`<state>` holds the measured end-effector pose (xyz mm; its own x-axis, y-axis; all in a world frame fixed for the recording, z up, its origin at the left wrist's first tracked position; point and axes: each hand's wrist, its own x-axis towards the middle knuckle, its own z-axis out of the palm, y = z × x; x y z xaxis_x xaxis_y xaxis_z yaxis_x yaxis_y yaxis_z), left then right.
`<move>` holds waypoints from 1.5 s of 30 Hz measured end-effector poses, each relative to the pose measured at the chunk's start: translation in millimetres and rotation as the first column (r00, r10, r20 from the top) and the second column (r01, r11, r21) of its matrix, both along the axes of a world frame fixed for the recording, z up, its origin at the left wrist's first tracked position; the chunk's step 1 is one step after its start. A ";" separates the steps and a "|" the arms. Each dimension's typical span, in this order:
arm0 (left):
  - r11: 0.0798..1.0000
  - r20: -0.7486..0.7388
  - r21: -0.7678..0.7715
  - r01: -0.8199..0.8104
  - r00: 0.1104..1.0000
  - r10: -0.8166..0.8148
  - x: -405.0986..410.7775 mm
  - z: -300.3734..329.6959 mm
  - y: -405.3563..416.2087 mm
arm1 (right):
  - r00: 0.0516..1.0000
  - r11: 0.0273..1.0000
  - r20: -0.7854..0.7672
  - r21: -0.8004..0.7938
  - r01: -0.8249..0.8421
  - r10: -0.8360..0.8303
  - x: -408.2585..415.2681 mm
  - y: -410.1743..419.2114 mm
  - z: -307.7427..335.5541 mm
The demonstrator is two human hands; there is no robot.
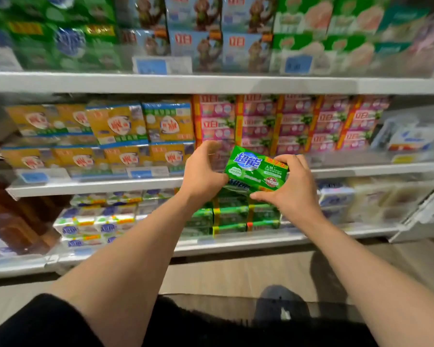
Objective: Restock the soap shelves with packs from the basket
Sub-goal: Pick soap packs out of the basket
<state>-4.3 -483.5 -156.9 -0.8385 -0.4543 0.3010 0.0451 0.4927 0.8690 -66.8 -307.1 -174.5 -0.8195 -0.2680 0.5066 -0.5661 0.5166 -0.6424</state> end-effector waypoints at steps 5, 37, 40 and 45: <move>0.867 -0.389 -0.281 -0.412 0.875 0.289 38.2 72.6 -61.1 | 0.957 0.977 -0.254 -0.122 -0.174 0.139 14.7 -62.1 87.9; 0.493 -0.123 -0.718 -0.492 0.786 0.606 120.8 109.6 -306.7 | 0.662 0.930 -0.680 0.361 -0.073 0.316 69.4 -404.6 247.8; 0.499 -0.112 -0.723 -0.479 0.793 0.598 121.9 108.7 -309.1 | 0.716 0.902 -0.593 0.413 -0.123 0.369 69.2 -399.1 251.5; 0.502 -0.105 -0.714 -0.488 0.784 0.612 118.4 107.9 -308.4 | 0.661 0.863 -0.597 0.480 -0.160 0.454 64.8 -386.8 255.7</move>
<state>114.1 -791.9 -49.0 -0.5513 -0.5571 0.6211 -0.5387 0.8061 0.2448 -2.0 -693.9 81.2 -0.1273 -0.7159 0.6865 -0.9276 0.3310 0.1731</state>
